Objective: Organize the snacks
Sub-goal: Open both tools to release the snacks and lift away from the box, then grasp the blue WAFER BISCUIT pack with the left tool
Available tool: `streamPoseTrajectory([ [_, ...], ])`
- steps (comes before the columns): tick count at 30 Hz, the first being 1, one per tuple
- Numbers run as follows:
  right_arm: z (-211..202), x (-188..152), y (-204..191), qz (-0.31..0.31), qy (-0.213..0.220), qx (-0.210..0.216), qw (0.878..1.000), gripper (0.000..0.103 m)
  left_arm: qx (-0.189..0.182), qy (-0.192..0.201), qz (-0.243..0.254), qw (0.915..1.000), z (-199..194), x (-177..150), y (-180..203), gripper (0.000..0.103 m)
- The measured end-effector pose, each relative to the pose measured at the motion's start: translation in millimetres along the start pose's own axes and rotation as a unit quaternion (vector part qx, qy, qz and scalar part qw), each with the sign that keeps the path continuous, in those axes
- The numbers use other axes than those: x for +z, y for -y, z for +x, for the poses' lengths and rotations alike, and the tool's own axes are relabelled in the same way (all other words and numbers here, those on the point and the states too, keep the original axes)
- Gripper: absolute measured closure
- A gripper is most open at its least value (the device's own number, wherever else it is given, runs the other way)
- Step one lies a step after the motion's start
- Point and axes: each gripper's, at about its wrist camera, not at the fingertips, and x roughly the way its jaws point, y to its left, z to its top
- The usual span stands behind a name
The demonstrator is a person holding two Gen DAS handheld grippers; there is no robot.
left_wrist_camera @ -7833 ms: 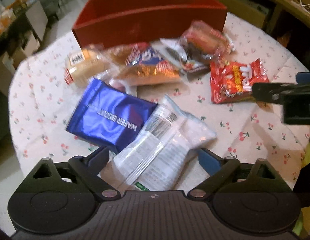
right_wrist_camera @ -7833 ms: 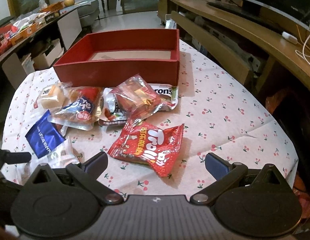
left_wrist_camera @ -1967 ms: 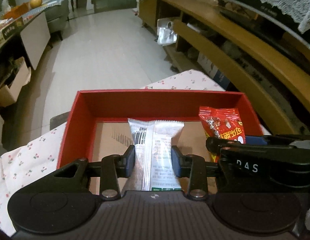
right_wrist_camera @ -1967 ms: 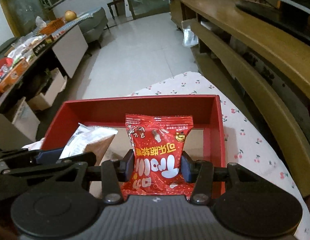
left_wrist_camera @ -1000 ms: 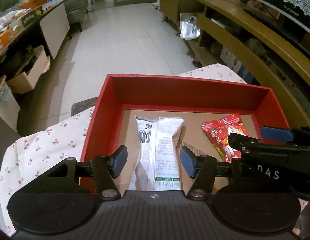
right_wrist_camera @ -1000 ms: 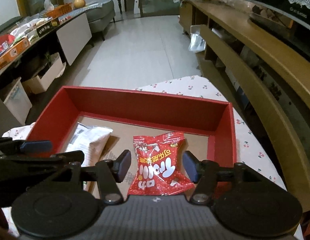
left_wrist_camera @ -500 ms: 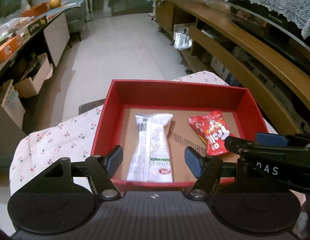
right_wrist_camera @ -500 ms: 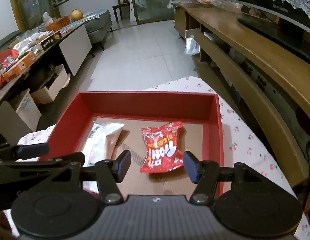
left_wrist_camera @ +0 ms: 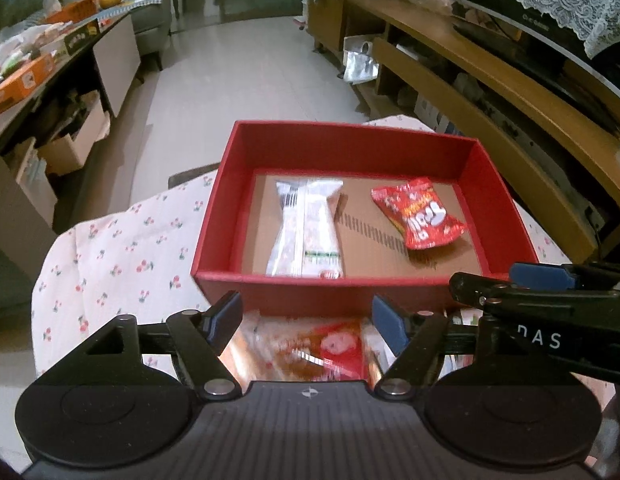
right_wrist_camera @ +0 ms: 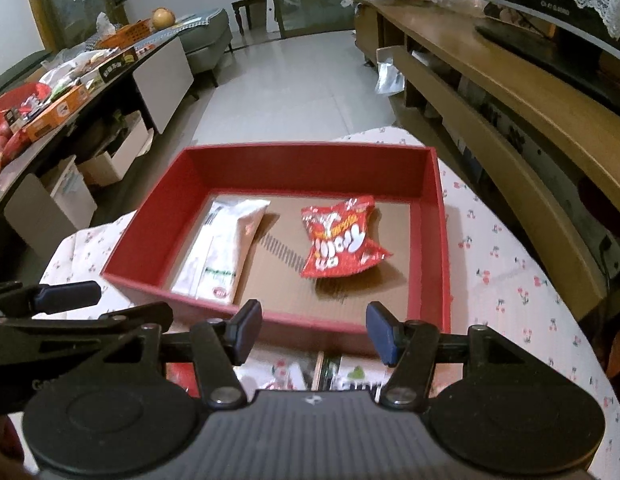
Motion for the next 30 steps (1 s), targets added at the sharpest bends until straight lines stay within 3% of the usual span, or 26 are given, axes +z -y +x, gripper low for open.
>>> streamPoseTrajectory([
  [11, -9, -32, -15, -0.005, -0.030, 0.019, 0.999, 0.044, 0.000, -0.024, -0.011, 0.9996, -14, -36, -15, 0.023],
  [19, -9, -51, -39, -0.048, -0.056, 0.037, 0.997, 0.043, -0.001, -0.057, -0.047, 0.9972, -19, -66, -41, 0.017],
  [23, -9, -54, -43, -0.054, -0.063, 0.047, 0.995, 0.035, -0.004, -0.083, -0.074, 0.9938, -23, -85, -51, 0.017],
  [30, -19, -52, -43, -0.054, -0.050, 0.058, 0.996, 0.034, -0.032, -0.122, -0.133, 0.9831, -23, -110, -55, 0.016],
])
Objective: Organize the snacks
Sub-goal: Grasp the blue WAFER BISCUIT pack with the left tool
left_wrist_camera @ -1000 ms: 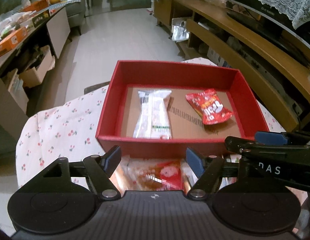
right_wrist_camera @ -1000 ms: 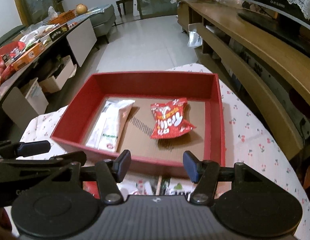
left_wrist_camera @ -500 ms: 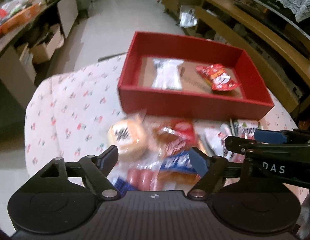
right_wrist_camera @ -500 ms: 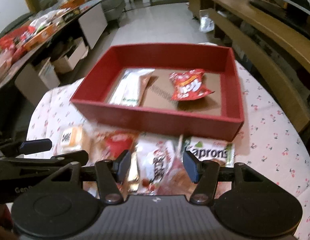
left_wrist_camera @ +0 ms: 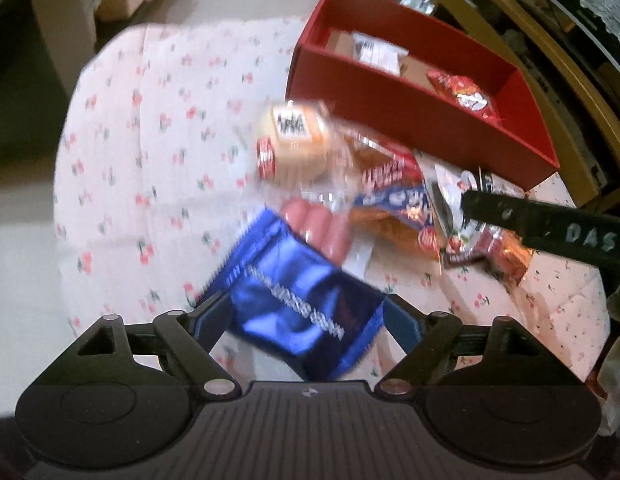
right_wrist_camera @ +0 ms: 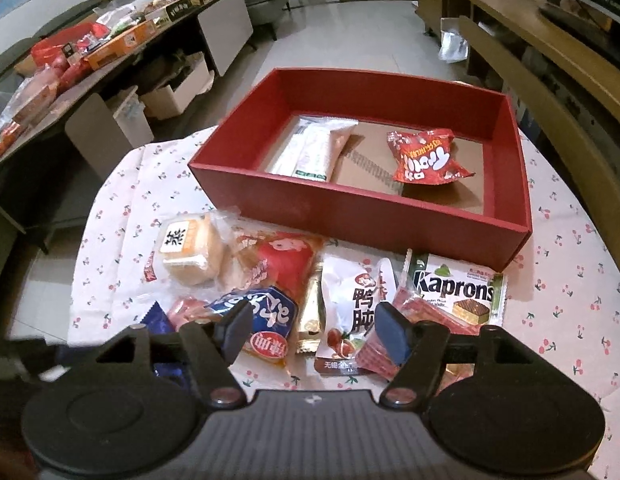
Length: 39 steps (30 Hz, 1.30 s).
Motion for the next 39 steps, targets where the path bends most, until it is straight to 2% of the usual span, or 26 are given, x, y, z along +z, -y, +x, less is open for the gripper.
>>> streamPoseTrajectory([
  [3, -3, 0, 3, 0.000, 0.002, 0.003, 1.000, 0.034, -0.003, -0.019, -0.024, 0.9995, 10, 0, 0, 0.014],
  [8, -9, 0, 8, 0.002, 0.008, 0.008, 1.000, 0.034, 0.007, -0.005, -0.046, 0.9989, 15, 11, 0, 0.006],
  [11, -10, 1, 10, 0.003, 0.009, 0.010, 1.000, 0.033, 0.021, -0.007, -0.051, 0.9984, 20, 14, 1, 0.006],
  [13, -10, 2, 11, 0.003, 0.010, 0.009, 1.000, 0.033, 0.045, -0.002, -0.039, 0.9982, 24, 13, 6, 0.011],
  [17, -10, 2, 12, 0.003, 0.008, 0.009, 1.000, 0.033, 0.059, 0.013, 0.005, 0.9982, 20, 9, 14, 0.035],
  [20, -9, 1, 12, -0.001, 0.002, 0.009, 1.000, 0.033, 0.029, 0.003, 0.054, 0.9981, 14, -1, 18, 0.038],
  [22, -8, 0, 12, -0.004, -0.002, 0.011, 1.000, 0.033, 0.032, -0.001, 0.097, 0.9948, 11, -11, 25, 0.038],
  [24, -7, -1, 10, -0.008, -0.006, 0.011, 1.000, 0.033, 0.045, 0.001, 0.120, 0.9917, 10, -19, 27, 0.029],
  [25, -6, -1, 9, -0.009, -0.007, 0.011, 1.000, 0.033, 0.046, -0.001, 0.120, 0.9917, 10, -21, 24, 0.018],
  [26, -5, -1, 8, -0.011, -0.009, 0.012, 1.000, 0.033, 0.044, -0.005, 0.113, 0.9926, 10, -22, 20, 0.014],
  [32, -2, -2, 1, -0.021, -0.015, 0.016, 1.000, 0.033, 0.017, -0.024, 0.059, 0.9978, 8, -29, 10, 0.007],
  [34, -1, -2, -1, -0.025, -0.016, 0.017, 0.999, 0.033, 0.026, -0.029, 0.058, 0.9976, 15, -33, 14, 0.012],
  [35, -2, -2, -1, -0.027, -0.016, 0.018, 0.999, 0.033, 0.041, -0.019, 0.072, 0.9964, 13, -37, 19, 0.021],
  [36, -2, -2, -2, -0.029, -0.015, 0.020, 0.999, 0.033, 0.052, -0.014, 0.086, 0.9948, 12, -39, 24, 0.024],
  [38, -2, 0, -4, -0.041, -0.013, 0.026, 0.999, 0.033, 0.044, -0.012, 0.090, 0.9948, 9, -42, 25, 0.033],
  [39, -2, 2, -5, -0.047, -0.012, 0.028, 0.998, 0.033, 0.039, -0.012, 0.089, 0.9952, 8, -43, 24, 0.033],
])
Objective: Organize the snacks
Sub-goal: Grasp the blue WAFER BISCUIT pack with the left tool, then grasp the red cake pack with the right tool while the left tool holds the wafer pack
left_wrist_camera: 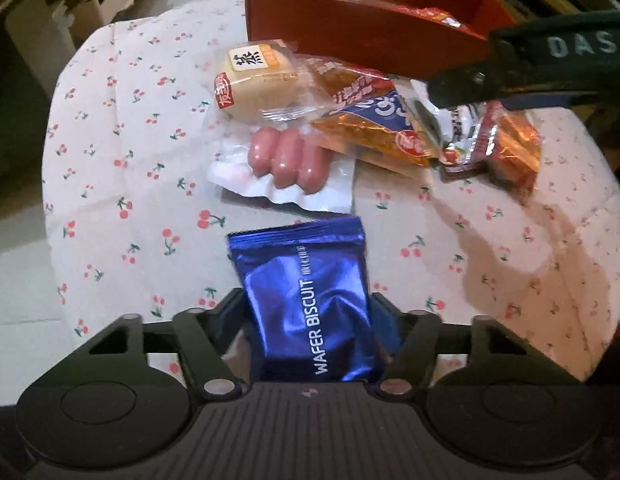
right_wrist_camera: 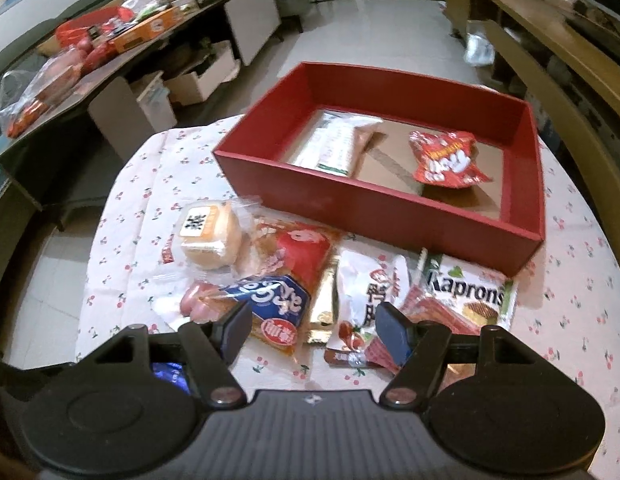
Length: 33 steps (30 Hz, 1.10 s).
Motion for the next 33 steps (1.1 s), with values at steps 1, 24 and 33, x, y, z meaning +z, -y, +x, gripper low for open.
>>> streamPoseTrajectory([
  [1, 1, 2, -1, -0.003, -0.001, 0.002, 1.000, 0.033, -0.003, 0.000, 0.000, 1.0000, -1, -1, -1, 0.035],
  [24, 79, 12, -35, 0.011, -0.060, -0.041, 0.997, 0.049, -0.057, -0.002, -0.021, 0.9981, -6, -5, -20, 0.032],
  [33, 37, -24, -21, -0.028, -0.077, -0.024, 0.996, 0.069, -0.052, -0.005, -0.005, 0.9986, -4, -6, -13, 0.032],
])
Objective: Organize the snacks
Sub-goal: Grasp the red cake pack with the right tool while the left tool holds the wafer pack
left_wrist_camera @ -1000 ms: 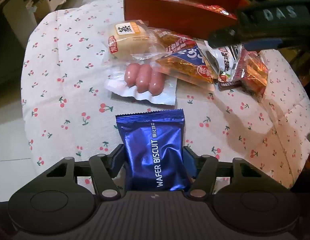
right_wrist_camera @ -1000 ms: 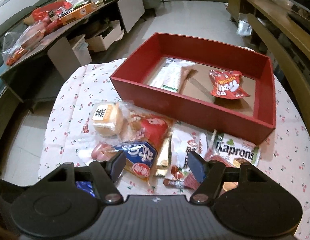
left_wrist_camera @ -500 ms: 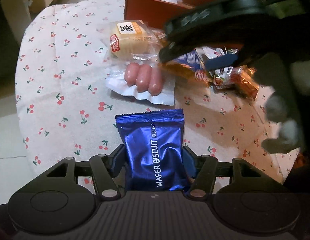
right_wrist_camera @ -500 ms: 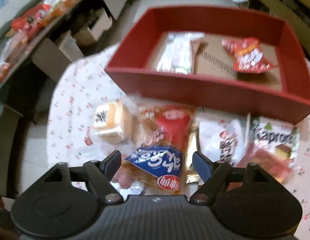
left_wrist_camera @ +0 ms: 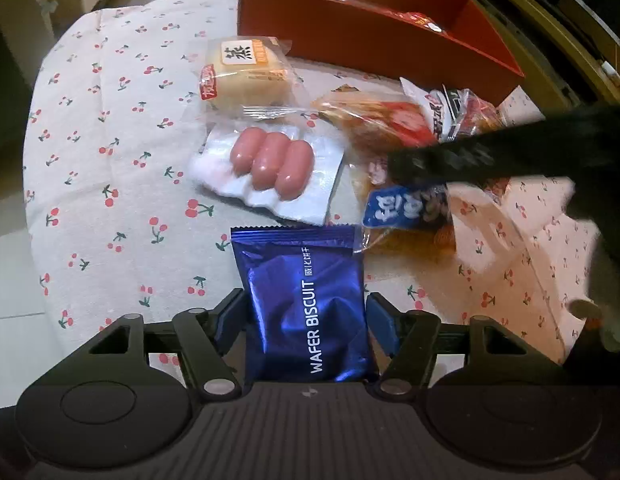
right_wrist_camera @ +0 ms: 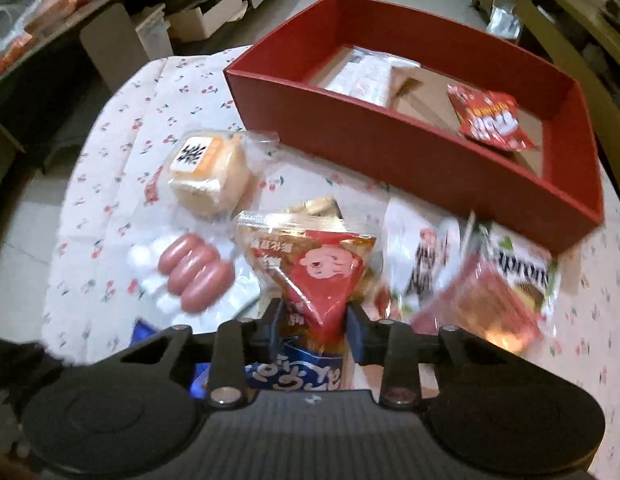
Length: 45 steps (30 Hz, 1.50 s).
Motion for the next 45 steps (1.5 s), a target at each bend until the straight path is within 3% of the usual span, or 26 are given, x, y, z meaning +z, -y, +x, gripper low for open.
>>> streamPoseTrajectory([
  [11, -28, -42, 24, 0.038, 0.007, 0.017, 0.999, 0.073, 0.000, 0.001, -0.005, 1.0000, 1, -1, -3, 0.031],
  [19, -34, -41, 33, 0.065, 0.030, 0.029, 0.997, 0.073, 0.002, 0.012, -0.003, 0.9999, -3, -2, -3, 0.039],
  [24, -26, -43, 33, 0.059, 0.019, 0.017, 0.998, 0.073, 0.011, 0.011, 0.006, 0.9999, 0, -2, 2, 0.036],
  [27, -23, -42, 35, 0.070, 0.009, 0.024, 0.997, 0.068, 0.014, 0.008, 0.010, 0.9998, 2, -4, 5, 0.026],
  [29, -20, -42, 35, 0.079, -0.002, 0.026, 0.997, 0.060, 0.020, 0.005, 0.013, 0.9997, 5, -6, 9, 0.015],
  [32, -11, -45, 25, 0.065, -0.015, 0.032, 0.997, 0.046, 0.044, 0.008, 0.026, 0.9987, 7, -8, 16, 0.020],
  [34, -7, -45, 17, 0.050, -0.010, 0.026, 0.998, 0.046, 0.058, 0.013, 0.030, 0.9978, 6, -9, 17, 0.029],
  [35, -7, -45, 15, 0.042, -0.008, 0.026, 0.999, 0.050, 0.060, 0.015, 0.030, 0.9977, 4, -9, 18, 0.035],
  [38, -17, -45, 18, 0.040, 0.006, 0.030, 0.999, 0.069, 0.044, 0.018, 0.014, 0.9988, -2, -9, 14, 0.038],
  [45, -33, -51, 27, 0.051, 0.025, 0.036, 0.998, 0.076, 0.025, 0.040, 0.010, 0.9988, -16, -3, 15, 0.038],
])
